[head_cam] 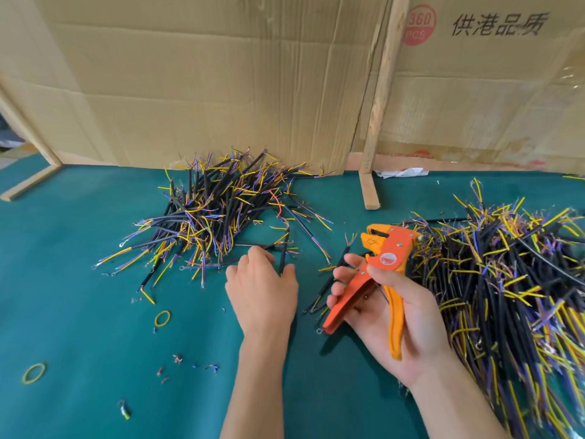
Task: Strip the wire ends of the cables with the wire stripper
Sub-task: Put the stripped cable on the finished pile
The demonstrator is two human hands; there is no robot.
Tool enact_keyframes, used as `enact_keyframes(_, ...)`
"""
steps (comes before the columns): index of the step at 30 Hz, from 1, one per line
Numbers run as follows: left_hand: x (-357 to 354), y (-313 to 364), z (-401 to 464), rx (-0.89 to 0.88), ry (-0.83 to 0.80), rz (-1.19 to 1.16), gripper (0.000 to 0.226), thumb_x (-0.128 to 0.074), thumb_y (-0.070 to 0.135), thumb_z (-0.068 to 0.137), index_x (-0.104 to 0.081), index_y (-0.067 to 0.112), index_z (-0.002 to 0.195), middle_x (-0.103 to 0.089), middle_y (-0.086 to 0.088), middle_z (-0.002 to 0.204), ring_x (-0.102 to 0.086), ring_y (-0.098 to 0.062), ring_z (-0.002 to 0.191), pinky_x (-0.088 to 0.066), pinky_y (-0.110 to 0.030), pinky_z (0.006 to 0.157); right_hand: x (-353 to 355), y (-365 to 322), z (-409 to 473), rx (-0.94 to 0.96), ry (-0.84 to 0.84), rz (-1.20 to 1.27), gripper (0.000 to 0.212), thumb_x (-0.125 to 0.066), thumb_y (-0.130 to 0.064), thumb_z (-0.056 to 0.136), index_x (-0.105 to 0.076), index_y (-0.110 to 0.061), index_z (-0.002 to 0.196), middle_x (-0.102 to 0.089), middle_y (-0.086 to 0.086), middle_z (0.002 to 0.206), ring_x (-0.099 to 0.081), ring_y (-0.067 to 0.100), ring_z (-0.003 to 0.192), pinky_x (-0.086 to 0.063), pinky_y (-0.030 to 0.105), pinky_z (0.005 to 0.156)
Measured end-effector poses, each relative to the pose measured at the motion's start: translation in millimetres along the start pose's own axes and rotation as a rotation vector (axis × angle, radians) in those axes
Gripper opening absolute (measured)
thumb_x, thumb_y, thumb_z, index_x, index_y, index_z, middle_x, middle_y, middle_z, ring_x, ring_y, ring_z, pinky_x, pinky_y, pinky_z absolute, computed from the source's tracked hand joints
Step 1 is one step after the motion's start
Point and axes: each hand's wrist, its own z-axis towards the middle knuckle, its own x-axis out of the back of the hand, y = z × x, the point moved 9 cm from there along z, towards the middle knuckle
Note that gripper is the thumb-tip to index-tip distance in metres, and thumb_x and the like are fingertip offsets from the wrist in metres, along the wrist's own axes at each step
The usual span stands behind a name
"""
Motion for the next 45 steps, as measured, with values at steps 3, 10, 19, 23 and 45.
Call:
enact_keyframes(3, -1.5, -1.1, -1.3, 0.019, -0.005, 0.125, 0.019, -0.060, 0.036, 0.094, -0.064, 0.018, 0.098, -0.066, -0.006, 0.105, -0.051, -0.033, 0.107, -0.039, -0.040, 0.088, -1.4, 6.4, -0.7, -0.036, -0.014, -0.065, 0.053, -0.075, -0.013, 0.071, -0.064, 0.003, 0.120, -0.066, 0.027, 0.097, -0.065, 0.036, 0.077, -0.058, 0.047, 0.072)
enact_keyframes(10, 5.5, 20.4, -1.6, -0.093, 0.000, -0.501, 0.007, -0.071, 0.021, 0.089, -0.065, 0.018, 0.086, -0.066, 0.005, 0.080, -0.061, -0.009, 0.080, -0.047, -0.027, 0.078, 5.6, 1.3, 1.1, 0.003, 0.000, -0.122, 0.055, -0.073, -0.015, 0.072, -0.065, 0.002, 0.124, -0.068, 0.028, 0.119, -0.067, 0.034, 0.077, -0.059, 0.044, 0.071)
enact_keyframes(19, -18.9, 42.2, -11.0, -0.278, -0.331, -0.590, 0.017, -0.084, 0.015, 0.077, -0.068, 0.023, 0.074, -0.062, 0.016, 0.061, -0.053, -0.002, 0.059, -0.041, -0.014, 0.060, 21.8, -33.5, -0.4, 0.207, 0.066, -0.085, 0.067, -0.073, -0.017, 0.068, -0.063, -0.002, 0.132, -0.066, 0.012, 0.135, -0.070, 0.028, 0.080, -0.059, 0.038, 0.071)
enact_keyframes(23, -22.6, 39.6, -11.4, -0.272, -0.368, -0.564, 0.020, -0.085, 0.013, 0.075, -0.068, 0.023, 0.073, -0.062, 0.012, 0.062, -0.053, -0.005, 0.058, -0.043, -0.019, 0.061, 24.0, -37.7, -1.8, 0.218, 0.050, -0.073, 0.055, -0.068, -0.015, 0.076, -0.067, -0.005, 0.131, -0.067, 0.010, 0.136, -0.070, 0.027, 0.082, -0.058, 0.039, 0.071)
enact_keyframes(45, -4.2, 58.1, -18.5, -0.431, -0.195, -0.433, 0.014, -0.070, 0.011, 0.087, -0.079, 0.022, 0.087, -0.057, 0.028, 0.058, -0.052, 0.012, 0.060, -0.033, -0.003, 0.059, 17.4, -37.6, -2.8, 0.218, 0.017, -0.099, 0.060, -0.066, -0.014, 0.076, -0.061, -0.001, 0.135, -0.065, 0.008, 0.139, -0.071, 0.029, 0.081, -0.058, 0.038, 0.071)
